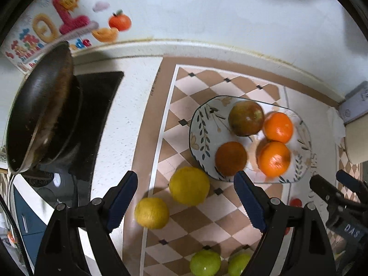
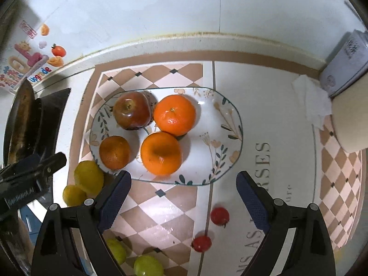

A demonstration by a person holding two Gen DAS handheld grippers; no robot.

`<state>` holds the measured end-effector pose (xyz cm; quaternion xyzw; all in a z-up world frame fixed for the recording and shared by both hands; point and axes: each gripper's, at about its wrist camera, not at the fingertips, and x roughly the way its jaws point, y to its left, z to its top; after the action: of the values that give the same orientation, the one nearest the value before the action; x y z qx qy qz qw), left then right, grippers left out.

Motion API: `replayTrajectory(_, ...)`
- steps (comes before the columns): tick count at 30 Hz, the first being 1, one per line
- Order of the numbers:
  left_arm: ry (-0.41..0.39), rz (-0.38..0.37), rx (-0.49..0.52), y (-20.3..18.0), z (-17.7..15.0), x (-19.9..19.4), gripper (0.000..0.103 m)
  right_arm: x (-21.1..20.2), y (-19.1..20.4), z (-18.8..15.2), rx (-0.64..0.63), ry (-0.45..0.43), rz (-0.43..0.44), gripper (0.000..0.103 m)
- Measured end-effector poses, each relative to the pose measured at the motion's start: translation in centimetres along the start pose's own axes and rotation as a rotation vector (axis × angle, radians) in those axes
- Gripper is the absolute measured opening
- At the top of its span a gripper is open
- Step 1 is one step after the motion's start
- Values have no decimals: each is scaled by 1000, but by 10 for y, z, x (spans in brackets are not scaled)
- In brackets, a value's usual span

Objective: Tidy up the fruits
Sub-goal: 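Open both tools and lift them away from the plate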

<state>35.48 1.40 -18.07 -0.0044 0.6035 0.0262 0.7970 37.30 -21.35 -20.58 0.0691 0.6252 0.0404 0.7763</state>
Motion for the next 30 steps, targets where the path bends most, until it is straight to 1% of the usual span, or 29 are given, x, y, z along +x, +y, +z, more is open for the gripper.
replayTrajectory(6,-98,-14,18,-7,-24,-44,86,-42,7,-22,-19,-82,-18,95)
replayTrajectory(8,-136,-18,19,-8,-31,-59,86,-56,7,-31,-18,-104,-8,95)
replayTrajectory(14,-214,-35,35,-11,-50,-96,86,-96,7,-57,-25,-180,-15,95)
replayTrajectory(19,-286,-24,55,-14,-65,-121,86,-130,12,-76,-33,-253,-24,95)
replayTrajectory(22,-311,-26,52,-14,-74,-132,85,-152,15,-88,-36,-309,-34,95)
replayTrajectory(25,-332,-37,52,-13,-83,-144,85,-169,16,-96,-28,-347,-31,95)
replayTrajectory(30,-377,-34,62,-13,-93,-159,86,-185,16,-107,-13,-381,-36,95)
